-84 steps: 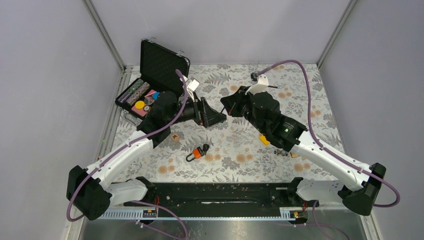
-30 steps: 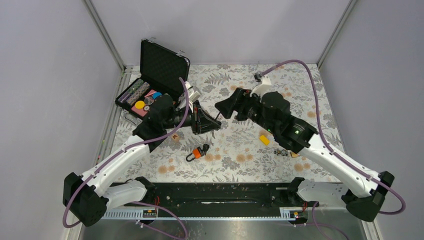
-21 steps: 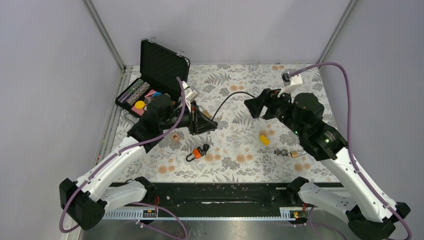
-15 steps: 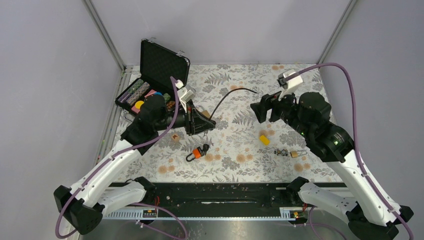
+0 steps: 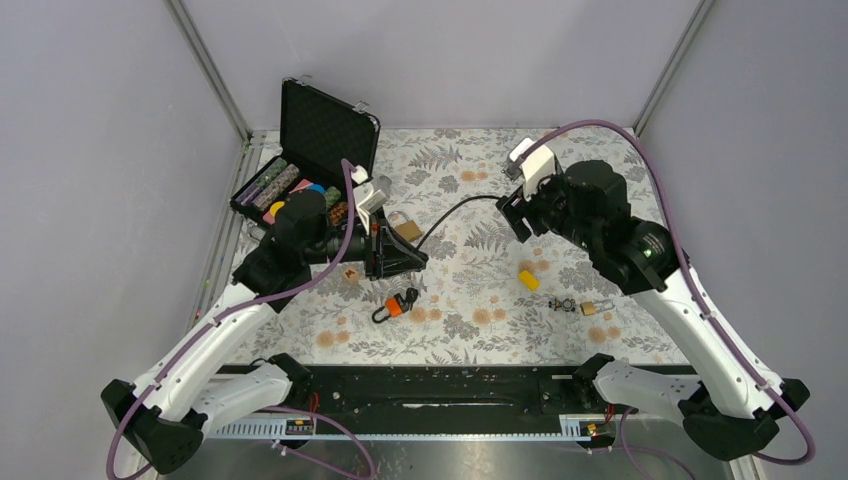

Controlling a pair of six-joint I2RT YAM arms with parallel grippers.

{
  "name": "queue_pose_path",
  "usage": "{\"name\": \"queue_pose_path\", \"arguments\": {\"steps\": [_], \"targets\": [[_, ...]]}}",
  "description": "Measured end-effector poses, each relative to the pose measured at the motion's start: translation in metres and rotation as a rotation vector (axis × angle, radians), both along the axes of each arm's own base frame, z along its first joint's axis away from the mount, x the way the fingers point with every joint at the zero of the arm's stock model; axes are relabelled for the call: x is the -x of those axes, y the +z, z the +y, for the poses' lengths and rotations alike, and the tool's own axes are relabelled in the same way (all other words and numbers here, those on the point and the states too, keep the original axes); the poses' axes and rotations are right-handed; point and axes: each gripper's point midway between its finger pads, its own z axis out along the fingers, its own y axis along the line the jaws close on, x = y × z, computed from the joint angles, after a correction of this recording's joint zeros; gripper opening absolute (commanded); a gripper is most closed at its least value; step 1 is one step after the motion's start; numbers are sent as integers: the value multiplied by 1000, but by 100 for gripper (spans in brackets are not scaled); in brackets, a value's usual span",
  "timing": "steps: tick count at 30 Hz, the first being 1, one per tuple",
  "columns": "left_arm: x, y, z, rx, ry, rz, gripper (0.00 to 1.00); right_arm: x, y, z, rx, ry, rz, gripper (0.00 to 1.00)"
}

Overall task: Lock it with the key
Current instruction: Lock the lock.

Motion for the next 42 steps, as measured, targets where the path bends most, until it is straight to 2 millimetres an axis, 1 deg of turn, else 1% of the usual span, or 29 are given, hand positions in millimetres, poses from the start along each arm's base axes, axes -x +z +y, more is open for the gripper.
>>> {"name": "queue_pose_path", "arguments": {"steps": [3,5,9,12,18,21,23,25,28,32,37,39,42], "targets": [[2,1,1,-2,-10,-4,0,-3,-5,3,26,19,8,60],[3,1,1,-3,-13,-6,0,-2,-11,5,44,35,27,42],[4,-1,1,-10,-18,-1,0,-2,-19,7,60,41,62,22],[4,-2,1,-11,-18,1,0,-3,-22,10,63,38,95,0],[-7,2,3,-7,47,-29,0,0,-36,15,61,40,175,0],[-14,10,3,13,76,-67,0,9,-39,21,13,62,211,0],[-17,16,1,36,82,-101,0,19,-39,27,-58,88,235,0],[-20,19,0,56,80,-134,0,30,-35,35,-147,118,247,0],[-24,18,-3,82,80,-193,0,46,-17,54,-349,189,254,0],[-33,18,-7,98,86,-250,0,57,5,79,-592,296,230,0],[-46,17,-17,105,60,-323,0,54,22,105,-784,395,236,0],[-48,15,-23,111,22,-354,0,51,29,113,-848,431,233,0],[-44,13,-28,122,-43,-398,0,49,39,121,-914,473,229,0]]}}
